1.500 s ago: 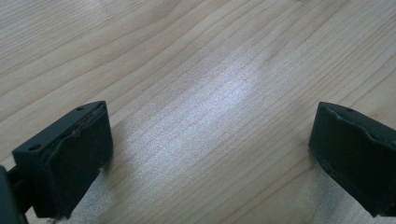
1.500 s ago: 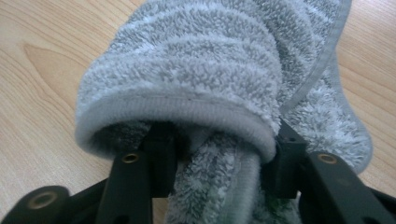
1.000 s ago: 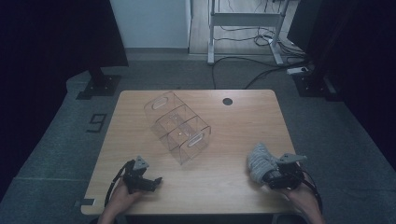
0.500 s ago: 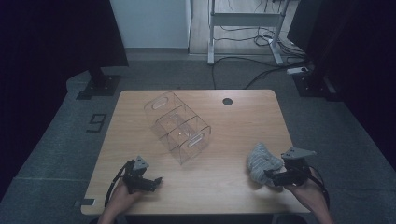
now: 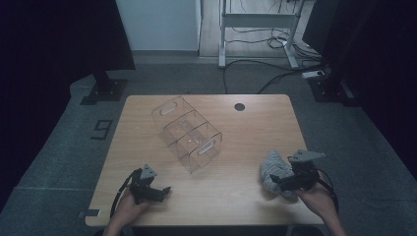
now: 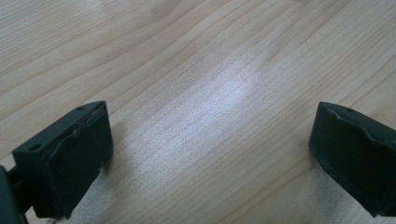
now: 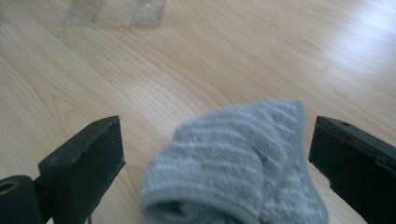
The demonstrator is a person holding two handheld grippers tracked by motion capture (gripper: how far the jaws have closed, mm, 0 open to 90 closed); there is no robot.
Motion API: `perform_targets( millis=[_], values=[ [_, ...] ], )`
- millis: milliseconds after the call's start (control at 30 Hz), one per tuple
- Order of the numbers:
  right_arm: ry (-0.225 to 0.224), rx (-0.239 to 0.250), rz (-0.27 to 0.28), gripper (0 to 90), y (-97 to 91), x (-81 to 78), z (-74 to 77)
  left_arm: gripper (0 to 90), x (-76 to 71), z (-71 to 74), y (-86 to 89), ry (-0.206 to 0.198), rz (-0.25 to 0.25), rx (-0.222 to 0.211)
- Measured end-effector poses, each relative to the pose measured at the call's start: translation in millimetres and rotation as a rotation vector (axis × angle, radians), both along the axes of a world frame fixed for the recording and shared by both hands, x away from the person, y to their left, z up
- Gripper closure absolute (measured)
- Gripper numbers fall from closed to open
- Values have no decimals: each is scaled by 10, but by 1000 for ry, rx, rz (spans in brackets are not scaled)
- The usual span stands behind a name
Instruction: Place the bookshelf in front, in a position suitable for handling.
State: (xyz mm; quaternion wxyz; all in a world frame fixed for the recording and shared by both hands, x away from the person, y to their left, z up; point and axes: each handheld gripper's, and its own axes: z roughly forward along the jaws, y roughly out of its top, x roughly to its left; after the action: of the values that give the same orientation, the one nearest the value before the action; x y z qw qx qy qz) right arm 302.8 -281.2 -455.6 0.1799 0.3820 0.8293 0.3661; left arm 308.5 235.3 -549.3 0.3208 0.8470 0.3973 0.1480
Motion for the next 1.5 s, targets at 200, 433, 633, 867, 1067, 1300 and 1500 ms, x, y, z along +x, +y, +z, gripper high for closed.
perform_targets(
  millis=[200,433,633,867,1067,1300,1500],
  values=[
    [-13,25,24,34,142,75,50,0,0,0,0,0,0,0],
    [-10,46,46,38,307,164,42,0,0,0,0,0,0,0],
    [-17,55,61,44,459,240,86,0,0,1,-2,0,3,1],
    [-22,64,85,48,655,314,109,0,1,1,-2,1,2,1],
    [-17,72,104,54,807,377,98,0,2,2,0,2,-3,2],
    [-15,81,115,62,930,428,90,0,17,26,-4,21,-30,19],
    [-14,88,125,68,1047,489,87,51,44,60,18,39,-52,4]
  ],
)
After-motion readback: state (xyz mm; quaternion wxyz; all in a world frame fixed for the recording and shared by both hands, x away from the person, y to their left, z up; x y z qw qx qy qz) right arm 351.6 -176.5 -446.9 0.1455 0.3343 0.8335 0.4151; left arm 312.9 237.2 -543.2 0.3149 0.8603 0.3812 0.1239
